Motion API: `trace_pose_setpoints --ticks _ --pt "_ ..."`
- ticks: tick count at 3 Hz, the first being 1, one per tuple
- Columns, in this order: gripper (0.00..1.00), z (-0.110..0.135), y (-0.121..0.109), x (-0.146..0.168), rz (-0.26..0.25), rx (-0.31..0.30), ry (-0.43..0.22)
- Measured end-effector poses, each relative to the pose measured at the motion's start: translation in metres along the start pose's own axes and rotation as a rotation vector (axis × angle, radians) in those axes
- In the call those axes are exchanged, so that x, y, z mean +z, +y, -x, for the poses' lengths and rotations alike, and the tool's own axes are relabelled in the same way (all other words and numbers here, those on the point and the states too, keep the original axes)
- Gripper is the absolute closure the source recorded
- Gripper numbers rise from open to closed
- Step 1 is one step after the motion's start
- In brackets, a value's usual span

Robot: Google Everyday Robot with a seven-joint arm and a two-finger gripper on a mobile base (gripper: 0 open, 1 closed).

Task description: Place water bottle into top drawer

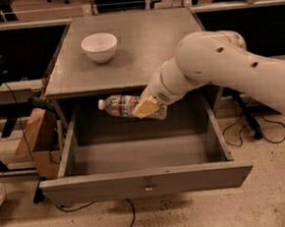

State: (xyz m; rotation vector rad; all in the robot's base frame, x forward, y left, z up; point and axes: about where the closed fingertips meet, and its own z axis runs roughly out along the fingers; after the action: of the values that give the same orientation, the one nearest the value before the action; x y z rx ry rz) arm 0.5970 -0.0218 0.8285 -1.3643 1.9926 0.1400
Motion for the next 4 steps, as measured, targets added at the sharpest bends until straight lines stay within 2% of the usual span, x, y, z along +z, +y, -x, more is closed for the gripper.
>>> trace_pose_setpoints --ticks 1,2,3,4 --pt "1.0 -0.004 0.001 0.042 0.082 0.033 0.092" --pt "1.0 -0.002 -0.01 0.072 0.138 0.058 0.155" --pt "1.0 -0.007 -0.01 0.102 0.202 0.068 0.215" --pt "1.0 -0.018 -0.001 0.122 0.252 0.066 0.257"
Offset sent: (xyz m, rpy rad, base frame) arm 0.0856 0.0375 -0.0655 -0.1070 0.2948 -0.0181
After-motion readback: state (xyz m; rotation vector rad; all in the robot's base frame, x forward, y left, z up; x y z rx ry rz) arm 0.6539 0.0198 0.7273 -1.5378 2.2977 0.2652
